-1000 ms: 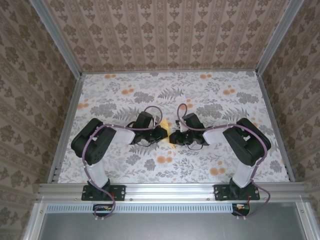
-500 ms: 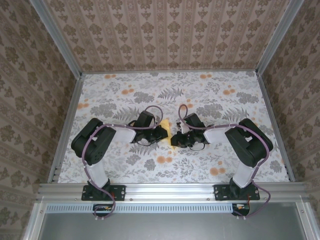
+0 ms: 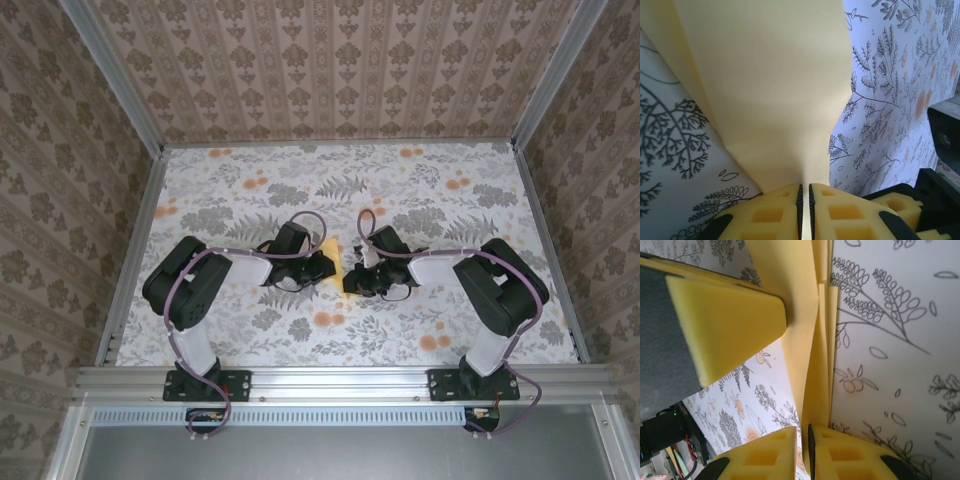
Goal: Fold a paper plane with a square sheet of paper (pick it up from the middle)
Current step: Fold the wing for the fifth time at the center of the table.
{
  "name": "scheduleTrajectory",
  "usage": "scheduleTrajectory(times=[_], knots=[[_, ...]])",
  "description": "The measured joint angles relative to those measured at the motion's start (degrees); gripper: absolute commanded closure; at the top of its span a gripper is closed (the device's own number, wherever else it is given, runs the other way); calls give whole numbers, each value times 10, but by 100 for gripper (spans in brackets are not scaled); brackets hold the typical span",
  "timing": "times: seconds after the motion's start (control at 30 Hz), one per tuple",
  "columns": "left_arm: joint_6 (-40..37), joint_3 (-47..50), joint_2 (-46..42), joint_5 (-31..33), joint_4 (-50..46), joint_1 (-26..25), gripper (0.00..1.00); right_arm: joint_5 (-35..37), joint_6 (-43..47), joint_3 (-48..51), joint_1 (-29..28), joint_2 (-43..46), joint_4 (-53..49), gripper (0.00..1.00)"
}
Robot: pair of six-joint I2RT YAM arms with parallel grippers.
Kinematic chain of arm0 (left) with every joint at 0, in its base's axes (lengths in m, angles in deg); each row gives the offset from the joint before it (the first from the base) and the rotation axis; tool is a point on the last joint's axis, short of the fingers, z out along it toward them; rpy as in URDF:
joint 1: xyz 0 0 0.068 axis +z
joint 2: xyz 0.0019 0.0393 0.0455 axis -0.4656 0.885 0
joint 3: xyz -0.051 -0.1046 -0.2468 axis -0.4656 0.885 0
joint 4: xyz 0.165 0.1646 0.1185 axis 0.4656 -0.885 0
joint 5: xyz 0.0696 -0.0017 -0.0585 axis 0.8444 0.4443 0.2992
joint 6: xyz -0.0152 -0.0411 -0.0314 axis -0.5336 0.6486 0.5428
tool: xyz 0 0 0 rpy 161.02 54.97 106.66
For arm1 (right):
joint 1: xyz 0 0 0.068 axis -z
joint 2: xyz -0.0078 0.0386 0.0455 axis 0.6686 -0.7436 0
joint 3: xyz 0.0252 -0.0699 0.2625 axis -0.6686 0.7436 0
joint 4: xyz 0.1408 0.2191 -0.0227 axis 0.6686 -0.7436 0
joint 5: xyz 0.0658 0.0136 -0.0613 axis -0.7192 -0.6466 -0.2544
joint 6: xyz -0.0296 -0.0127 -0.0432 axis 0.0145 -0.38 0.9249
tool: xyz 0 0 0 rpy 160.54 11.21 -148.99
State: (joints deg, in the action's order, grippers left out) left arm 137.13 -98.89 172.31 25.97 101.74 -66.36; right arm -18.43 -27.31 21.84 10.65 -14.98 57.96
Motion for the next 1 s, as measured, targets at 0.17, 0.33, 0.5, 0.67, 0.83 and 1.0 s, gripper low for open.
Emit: scheduleTrajectory(times=[0.17,0.33,0.5,0.67,0.83,1.0], knots=[[0,0,0,0,0,0,84,0,7,0,0,4,-14,89],[0,0,0,0,-1,0,84,0,9,-3,-3,-13,-16,91],[0,0,0,0,-2,0,84,-4,14,-14,-7,-17,-28,81],[0,-1,0,0,-2,0,85,19,22,-15,-8,24,-57,78],[0,-1,0,1,-2,0,85,31,33,-25,-10,63,-67,84],[0,-1,0,2,-4,0,86,30,39,-50,-23,37,-66,86]])
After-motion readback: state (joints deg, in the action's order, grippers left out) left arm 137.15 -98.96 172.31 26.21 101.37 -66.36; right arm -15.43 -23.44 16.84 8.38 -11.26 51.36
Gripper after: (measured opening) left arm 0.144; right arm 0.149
